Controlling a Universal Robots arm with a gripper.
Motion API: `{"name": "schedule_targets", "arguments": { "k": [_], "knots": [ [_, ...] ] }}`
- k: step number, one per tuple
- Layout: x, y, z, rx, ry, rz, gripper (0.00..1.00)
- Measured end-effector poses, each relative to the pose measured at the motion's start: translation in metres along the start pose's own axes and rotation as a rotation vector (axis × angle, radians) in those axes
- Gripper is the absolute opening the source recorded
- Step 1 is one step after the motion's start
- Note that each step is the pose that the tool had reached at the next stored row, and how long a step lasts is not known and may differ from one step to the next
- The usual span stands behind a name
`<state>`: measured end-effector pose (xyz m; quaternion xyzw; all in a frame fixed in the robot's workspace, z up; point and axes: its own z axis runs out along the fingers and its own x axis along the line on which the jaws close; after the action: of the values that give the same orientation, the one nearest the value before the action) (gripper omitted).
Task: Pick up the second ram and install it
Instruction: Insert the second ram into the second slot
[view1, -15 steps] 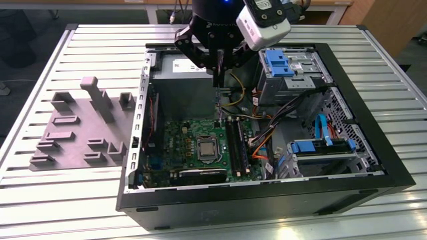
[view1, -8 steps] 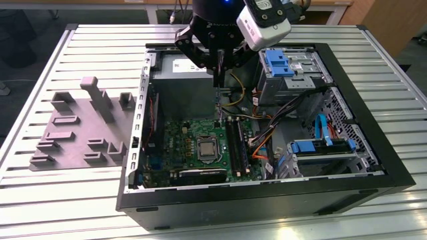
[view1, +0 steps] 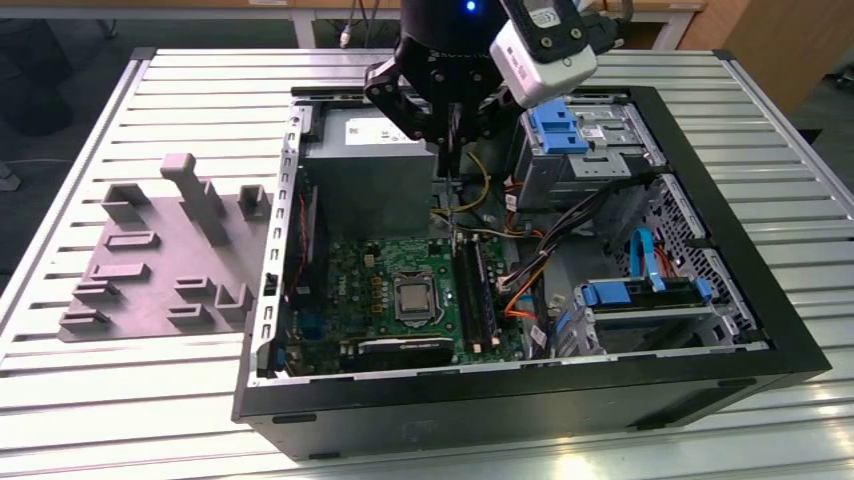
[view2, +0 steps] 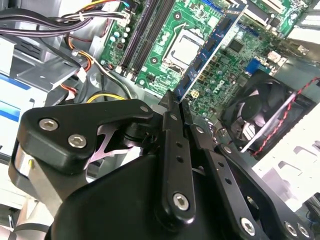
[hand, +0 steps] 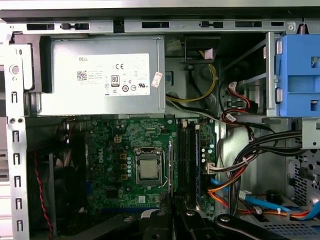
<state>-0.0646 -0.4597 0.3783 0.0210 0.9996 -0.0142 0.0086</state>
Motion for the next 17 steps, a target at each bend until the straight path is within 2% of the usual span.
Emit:
{"name": "schedule_targets", "arguments": {
  "k": [4, 17],
  "knots": [
    [-0.0029, 0.0002, 0.0035, -0.0006, -0.0005, -0.032, 0.14],
    [-0.0032, 0.0003, 0.0077, -0.0006, -0.0004, -0.033, 0.14]
  ]
}}
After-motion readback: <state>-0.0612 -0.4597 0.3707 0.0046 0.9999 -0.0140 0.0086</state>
